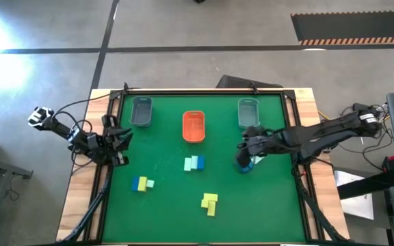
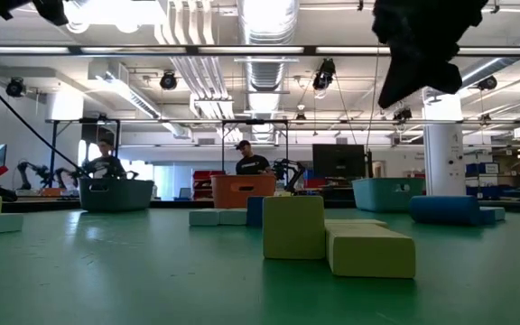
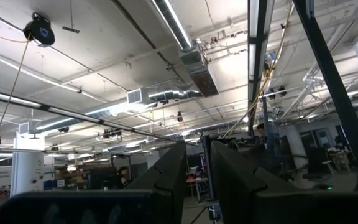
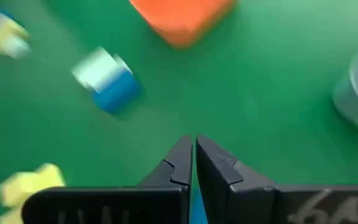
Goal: Sort & place blocks by color
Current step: Put the dark blue wooden block into the orange bin
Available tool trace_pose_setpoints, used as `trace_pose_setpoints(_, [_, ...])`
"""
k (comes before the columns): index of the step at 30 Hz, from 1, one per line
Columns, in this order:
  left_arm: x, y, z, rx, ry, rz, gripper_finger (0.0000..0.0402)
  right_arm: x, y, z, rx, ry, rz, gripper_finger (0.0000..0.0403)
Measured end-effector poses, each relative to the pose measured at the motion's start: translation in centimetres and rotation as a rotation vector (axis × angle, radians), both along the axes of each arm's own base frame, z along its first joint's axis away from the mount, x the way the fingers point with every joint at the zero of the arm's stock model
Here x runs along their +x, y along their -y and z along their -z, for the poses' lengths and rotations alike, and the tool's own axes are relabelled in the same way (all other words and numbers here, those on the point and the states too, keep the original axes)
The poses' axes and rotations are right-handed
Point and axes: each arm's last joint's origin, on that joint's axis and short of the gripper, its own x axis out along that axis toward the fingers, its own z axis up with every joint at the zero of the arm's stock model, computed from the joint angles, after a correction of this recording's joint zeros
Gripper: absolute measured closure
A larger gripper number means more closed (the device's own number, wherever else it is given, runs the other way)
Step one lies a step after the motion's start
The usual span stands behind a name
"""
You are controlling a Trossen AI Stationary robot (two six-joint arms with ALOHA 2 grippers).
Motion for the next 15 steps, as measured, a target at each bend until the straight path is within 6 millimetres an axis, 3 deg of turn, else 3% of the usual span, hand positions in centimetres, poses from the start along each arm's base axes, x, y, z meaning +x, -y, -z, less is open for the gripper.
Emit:
trace_pose_setpoints(7, [-0.1,0.0,0.0,-0.003,0.005,0.0,0.0343,2.9,-1.0,0.8,0.158,-0.254,0.038,0.0392])
trace_pose_setpoints(15, [-0.1,0.0,0.0,-0.003,0.003,0.0,0.0343,4.6,-1.7,2.9,0.247,-0.529,0.077,0.0392])
